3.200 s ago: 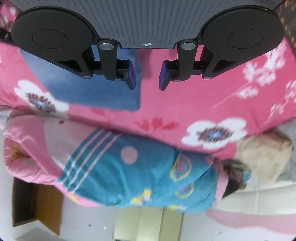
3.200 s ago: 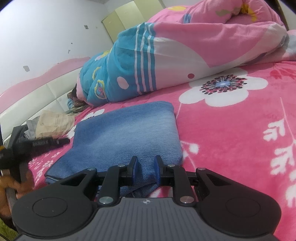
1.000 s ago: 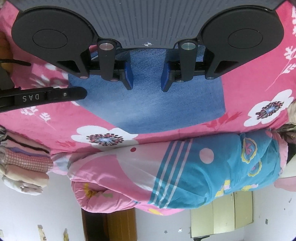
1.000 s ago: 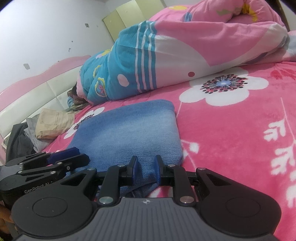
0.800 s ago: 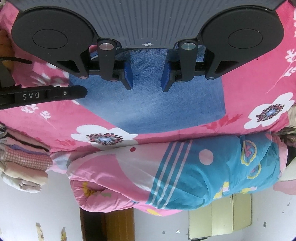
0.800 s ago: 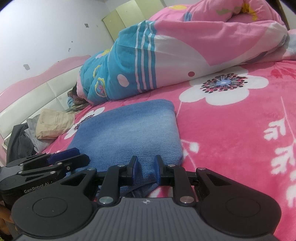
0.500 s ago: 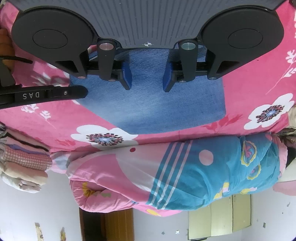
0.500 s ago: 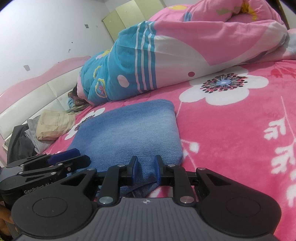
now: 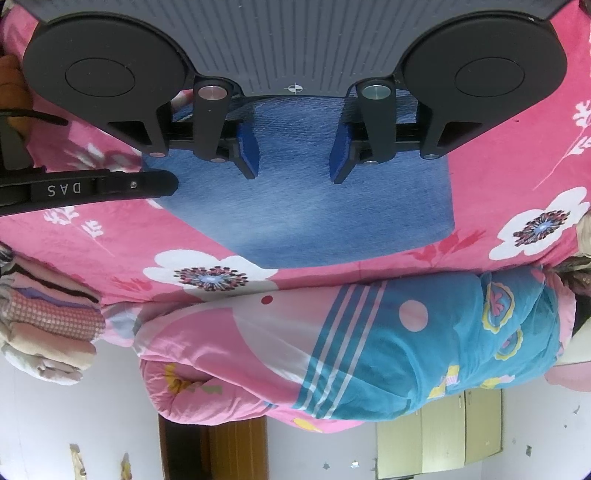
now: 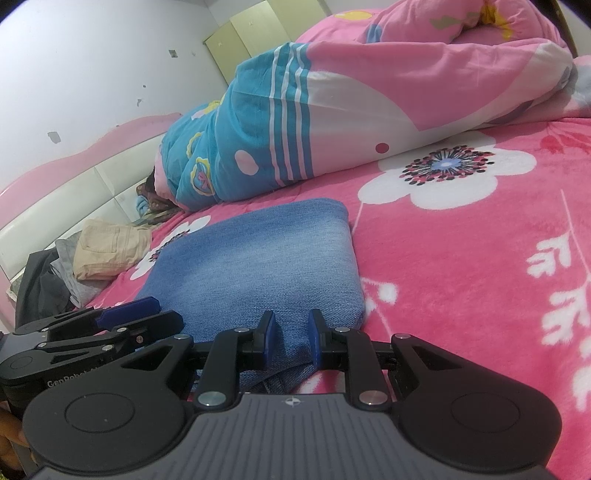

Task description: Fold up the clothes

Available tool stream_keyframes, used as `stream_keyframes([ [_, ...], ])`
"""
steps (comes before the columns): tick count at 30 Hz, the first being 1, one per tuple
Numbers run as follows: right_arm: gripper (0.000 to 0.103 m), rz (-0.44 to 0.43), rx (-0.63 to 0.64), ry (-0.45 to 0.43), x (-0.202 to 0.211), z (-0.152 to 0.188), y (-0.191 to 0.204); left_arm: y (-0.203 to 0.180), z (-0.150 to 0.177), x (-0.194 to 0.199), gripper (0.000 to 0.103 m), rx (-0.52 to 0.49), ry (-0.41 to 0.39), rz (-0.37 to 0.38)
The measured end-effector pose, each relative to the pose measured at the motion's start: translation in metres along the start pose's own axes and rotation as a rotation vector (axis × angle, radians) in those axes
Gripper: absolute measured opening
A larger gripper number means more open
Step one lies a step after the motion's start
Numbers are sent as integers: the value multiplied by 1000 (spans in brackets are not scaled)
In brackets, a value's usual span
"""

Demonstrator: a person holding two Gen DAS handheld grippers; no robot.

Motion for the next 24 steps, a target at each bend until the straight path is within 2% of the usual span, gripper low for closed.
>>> stream_keyframes([
  [24, 20, -3, -1, -1, 0, 0, -1, -1, 1, 0, 47, -7, 5, -1],
])
Point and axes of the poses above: each gripper's, at about its wrist camera, not at the fingertips, and x roughly against the way its jaws point, y to its left, z to its underside, the point moved 9 cm from there along -x, roughly the way its jaws point, and after that the axes turned 9 degrees about z, right-handed, at the moved point
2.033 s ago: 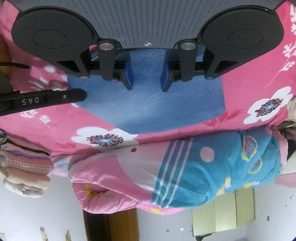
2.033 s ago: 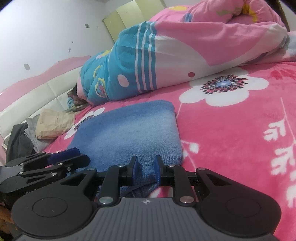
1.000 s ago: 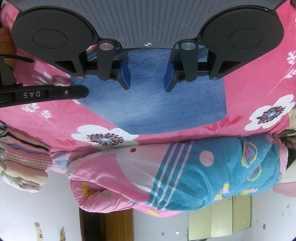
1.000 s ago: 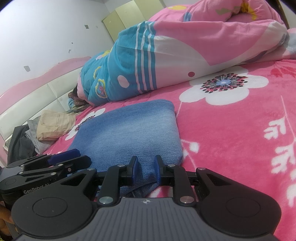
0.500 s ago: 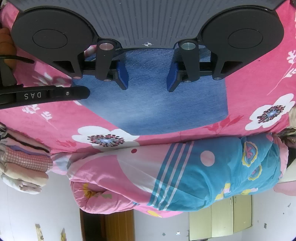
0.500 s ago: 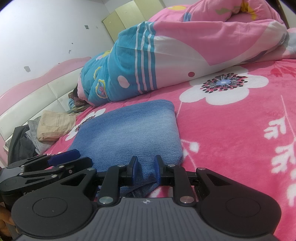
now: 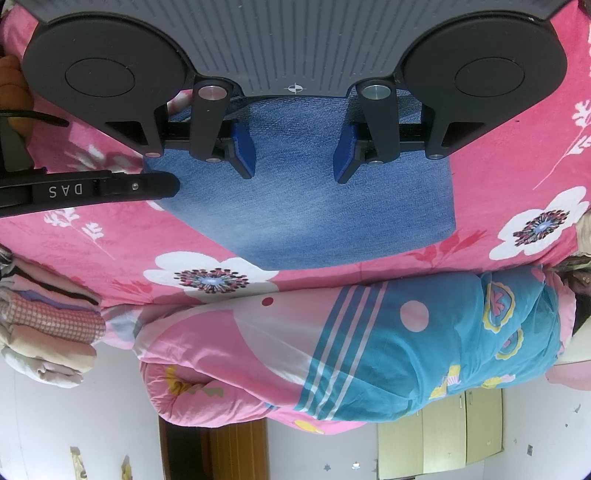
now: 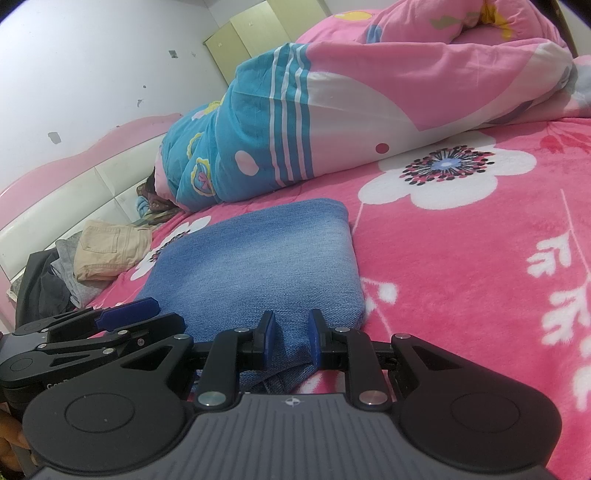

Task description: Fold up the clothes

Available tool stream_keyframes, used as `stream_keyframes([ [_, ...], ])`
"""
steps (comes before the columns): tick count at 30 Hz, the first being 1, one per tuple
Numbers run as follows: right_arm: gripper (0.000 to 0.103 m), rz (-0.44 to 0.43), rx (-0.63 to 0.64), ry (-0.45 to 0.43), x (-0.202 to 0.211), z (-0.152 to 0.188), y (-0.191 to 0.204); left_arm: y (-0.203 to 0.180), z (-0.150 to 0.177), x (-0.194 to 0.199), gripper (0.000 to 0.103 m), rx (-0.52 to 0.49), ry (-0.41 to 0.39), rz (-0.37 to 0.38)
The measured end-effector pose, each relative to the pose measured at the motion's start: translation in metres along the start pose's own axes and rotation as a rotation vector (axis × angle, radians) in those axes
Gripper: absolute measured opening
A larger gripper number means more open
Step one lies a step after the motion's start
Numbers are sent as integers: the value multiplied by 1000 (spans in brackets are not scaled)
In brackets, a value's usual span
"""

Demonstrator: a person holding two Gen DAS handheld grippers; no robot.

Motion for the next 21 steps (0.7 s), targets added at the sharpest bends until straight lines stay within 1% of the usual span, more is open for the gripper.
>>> stream_keyframes([
  [21, 21, -1, -2, -1, 0, 0, 0, -2, 1, -1, 51, -9, 3, -4],
])
Point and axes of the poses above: each gripper's, at about its wrist camera, not at the fingertips, and x roughly against the way its jaws point, y to its left, z to its underside, the point moved 9 cm from there along -x, roughly the way its jaws point, and after that the axes turned 9 degrees about z, right-handed, at the moved point
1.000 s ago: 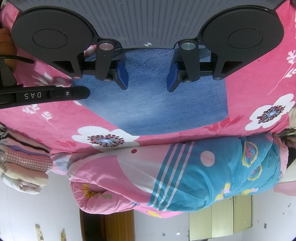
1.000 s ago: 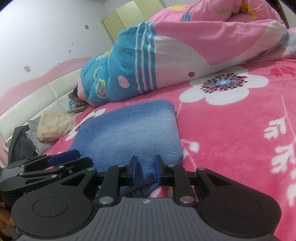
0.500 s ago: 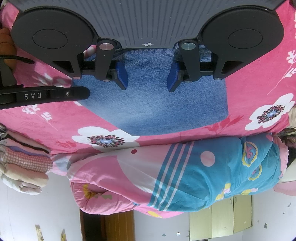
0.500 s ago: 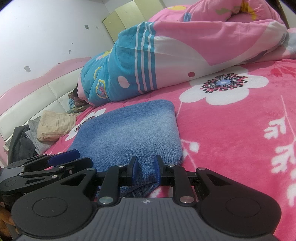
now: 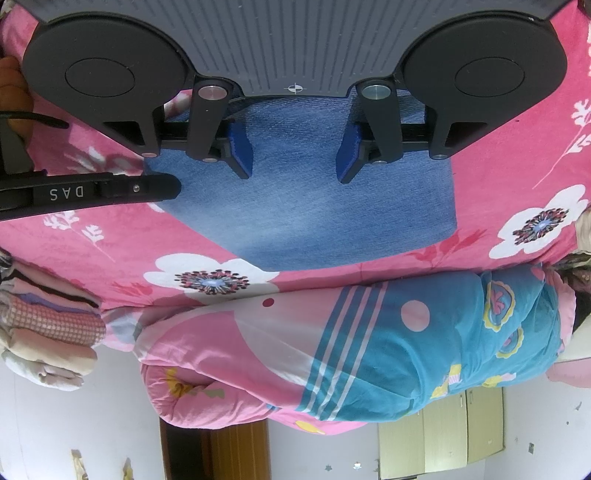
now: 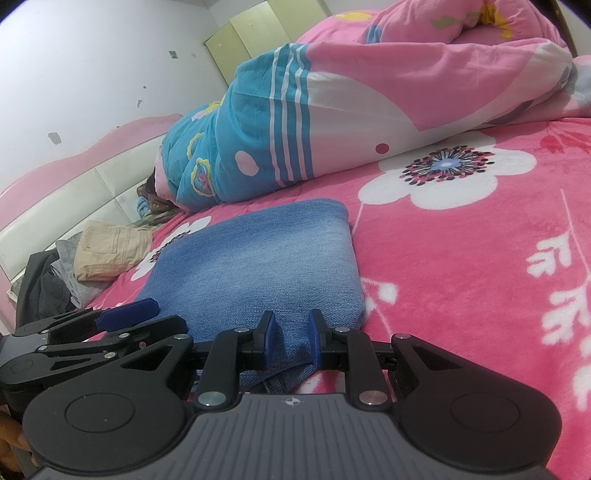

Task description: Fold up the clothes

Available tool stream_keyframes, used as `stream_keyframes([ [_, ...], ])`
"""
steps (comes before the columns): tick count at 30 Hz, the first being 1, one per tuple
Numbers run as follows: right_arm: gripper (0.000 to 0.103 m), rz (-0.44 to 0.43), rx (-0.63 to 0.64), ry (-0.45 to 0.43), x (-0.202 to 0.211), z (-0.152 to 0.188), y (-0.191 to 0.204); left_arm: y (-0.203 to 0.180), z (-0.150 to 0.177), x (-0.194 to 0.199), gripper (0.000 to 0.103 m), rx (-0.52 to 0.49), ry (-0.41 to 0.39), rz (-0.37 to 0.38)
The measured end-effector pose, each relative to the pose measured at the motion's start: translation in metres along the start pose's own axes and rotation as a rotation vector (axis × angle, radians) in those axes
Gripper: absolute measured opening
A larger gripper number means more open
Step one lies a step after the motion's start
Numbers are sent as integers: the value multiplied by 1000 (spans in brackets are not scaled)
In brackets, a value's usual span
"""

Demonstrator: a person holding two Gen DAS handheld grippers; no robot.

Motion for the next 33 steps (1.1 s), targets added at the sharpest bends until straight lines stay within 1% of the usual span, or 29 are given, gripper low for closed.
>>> stream_keyframes([
  [9, 21, -1, -2, -2, 0, 1, 0, -2, -3, 0, 53, 7, 9, -7],
  [11, 21, -1, -3, -2, 0, 0, 0, 1, -6, 1, 53, 33, 17, -10],
  [15, 21, 0, -1, -4, 0, 0, 0, 14, -15, 2, 54, 117, 35, -39],
  [17, 21, 2, 3, -5, 0, 0, 1, 23, -14, -4, 55, 154, 83, -73],
  [24, 21, 21, 37, 3, 1, -1, 4, 23, -15, -11, 61, 147, 155, -130],
  [30, 23, 46, 123, 1, 5, 0, 11, 22, -14, -14, 69, 154, 181, -156],
  [33, 23, 41, 119, -3, 5, 1, 10, 19, -15, -15, 71, 148, 188, -172],
])
Point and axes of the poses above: each gripper's, at about its wrist camera, not at the fingertips, and x roughly against the way its jaws point, y to its left, z to its underside, the point moved 9 cm from there along -x, roughly the way its jaws point, and after that the axes turned 9 degrees about z, right-handed, at the moved point
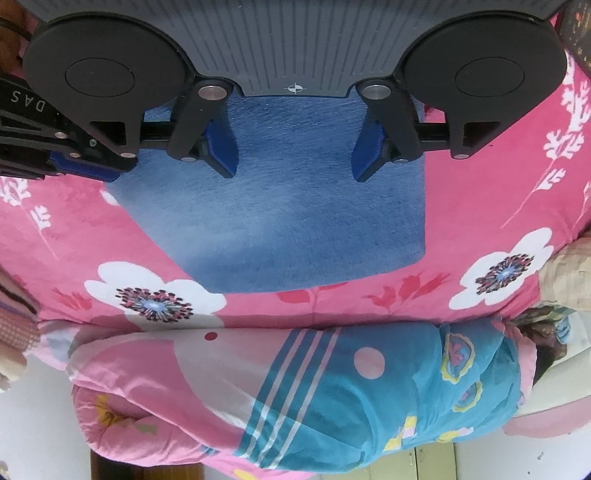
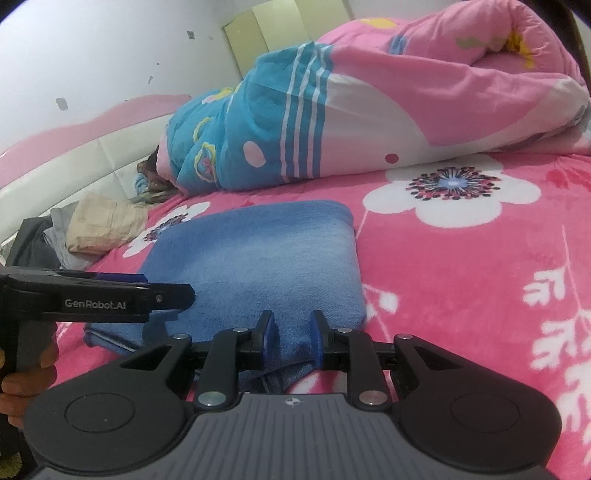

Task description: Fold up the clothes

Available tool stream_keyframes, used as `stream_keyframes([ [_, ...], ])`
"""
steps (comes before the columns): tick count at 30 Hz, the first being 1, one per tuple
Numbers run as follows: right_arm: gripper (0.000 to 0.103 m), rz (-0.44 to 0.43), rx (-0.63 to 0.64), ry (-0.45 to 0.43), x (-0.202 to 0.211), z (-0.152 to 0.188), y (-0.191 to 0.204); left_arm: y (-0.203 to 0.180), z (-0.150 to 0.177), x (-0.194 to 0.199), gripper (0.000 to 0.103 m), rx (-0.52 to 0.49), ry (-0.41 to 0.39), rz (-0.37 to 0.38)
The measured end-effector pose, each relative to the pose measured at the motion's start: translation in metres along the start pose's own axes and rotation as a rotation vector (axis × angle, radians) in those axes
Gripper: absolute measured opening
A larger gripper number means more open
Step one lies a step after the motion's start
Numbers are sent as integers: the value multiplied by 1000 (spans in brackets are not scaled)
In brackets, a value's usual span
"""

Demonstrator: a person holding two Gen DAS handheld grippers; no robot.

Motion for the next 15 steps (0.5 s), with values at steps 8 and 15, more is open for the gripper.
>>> stream_keyframes([
  [8, 23, 6, 12, 3, -1, 1, 0, -3, 0, -2, 73, -6, 16, -22],
  [15, 28, -2, 9, 31, 4, -10, 1, -4, -1, -3, 79, -6, 26, -33],
])
Point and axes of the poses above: each gripper's, at about its wrist camera, not at the fingertips, and x roughly against the way its jaws point, y to its left, z to its underside, the point moved 9 cm from there along -x, roughly the way its jaws point, and after that the axes turned 9 degrees about z, right-handed, at the moved point
